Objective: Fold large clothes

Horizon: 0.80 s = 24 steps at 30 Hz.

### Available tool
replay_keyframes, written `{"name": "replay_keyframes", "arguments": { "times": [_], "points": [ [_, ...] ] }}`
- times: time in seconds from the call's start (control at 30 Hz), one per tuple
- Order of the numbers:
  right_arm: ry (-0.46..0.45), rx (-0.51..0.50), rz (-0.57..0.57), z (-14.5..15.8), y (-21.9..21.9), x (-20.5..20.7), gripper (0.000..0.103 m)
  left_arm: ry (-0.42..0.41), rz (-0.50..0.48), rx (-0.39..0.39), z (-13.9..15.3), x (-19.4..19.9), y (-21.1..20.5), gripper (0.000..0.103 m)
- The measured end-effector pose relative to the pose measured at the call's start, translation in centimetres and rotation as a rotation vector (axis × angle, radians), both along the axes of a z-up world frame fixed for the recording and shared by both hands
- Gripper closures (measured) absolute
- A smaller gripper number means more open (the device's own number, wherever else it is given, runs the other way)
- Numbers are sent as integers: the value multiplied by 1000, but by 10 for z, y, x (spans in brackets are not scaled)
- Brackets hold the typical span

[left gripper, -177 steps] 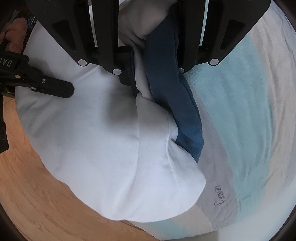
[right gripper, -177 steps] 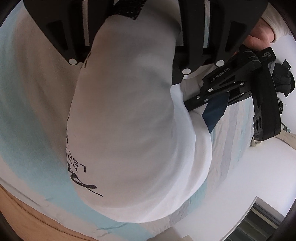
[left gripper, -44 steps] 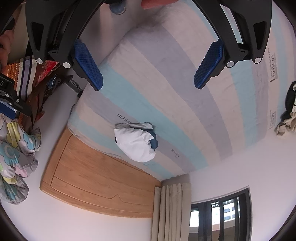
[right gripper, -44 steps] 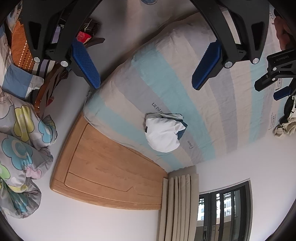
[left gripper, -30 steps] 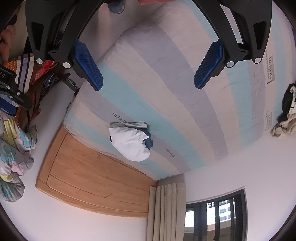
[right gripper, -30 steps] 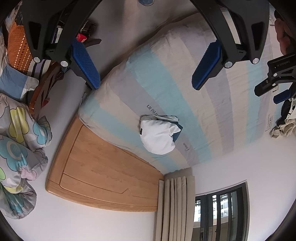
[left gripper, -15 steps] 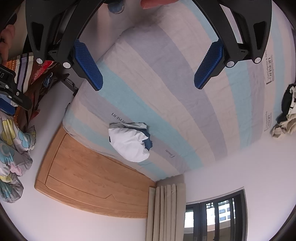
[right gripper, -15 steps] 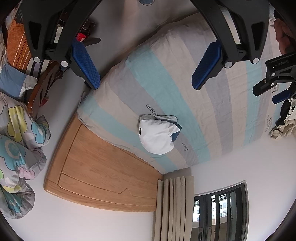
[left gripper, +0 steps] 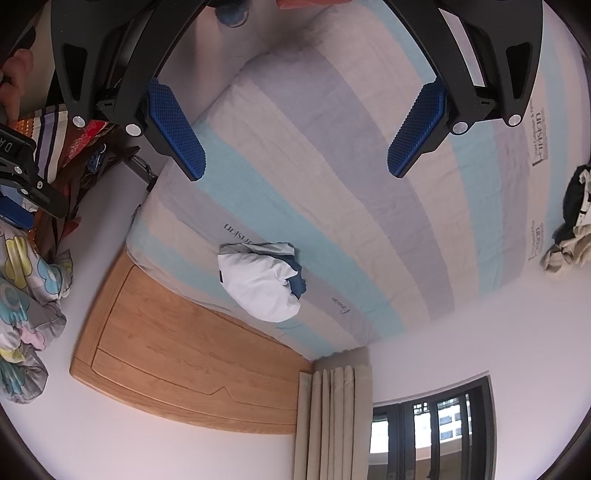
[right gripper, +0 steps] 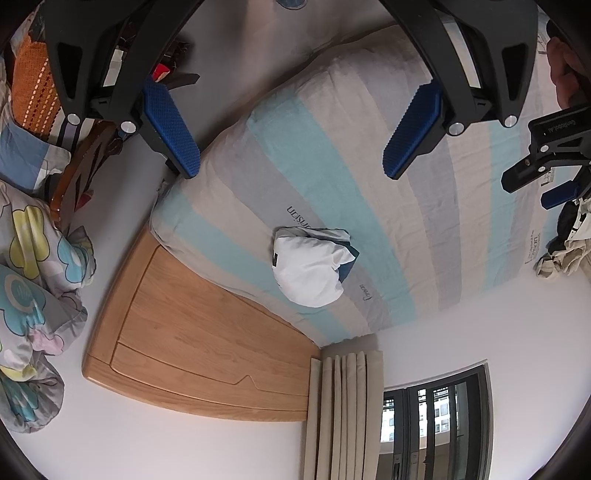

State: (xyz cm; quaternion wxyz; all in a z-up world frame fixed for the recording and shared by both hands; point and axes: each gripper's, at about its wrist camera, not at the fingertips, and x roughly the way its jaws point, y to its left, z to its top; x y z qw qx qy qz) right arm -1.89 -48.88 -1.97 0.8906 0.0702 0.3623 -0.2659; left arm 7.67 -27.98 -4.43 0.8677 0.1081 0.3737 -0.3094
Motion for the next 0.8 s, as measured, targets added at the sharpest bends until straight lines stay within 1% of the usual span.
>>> {"name": "replay_keyframes", "arguments": {
  "times": [0.27,0.5,0.67,0.8],
  "points": [
    [6,-1,8,-1,0,3,7,0,-4,3,0,0,-3,6],
    [7,-10,8,-1,1,4,7,16,2,-5,-1,2,-2,7],
    [10,-12,8,-1,1,4,7,-27,16,-1,1,-2,-1,7],
    [10,-12,6,-1,2,4,7,-35,8,4,2,-4,-2,7]
  ]
}}
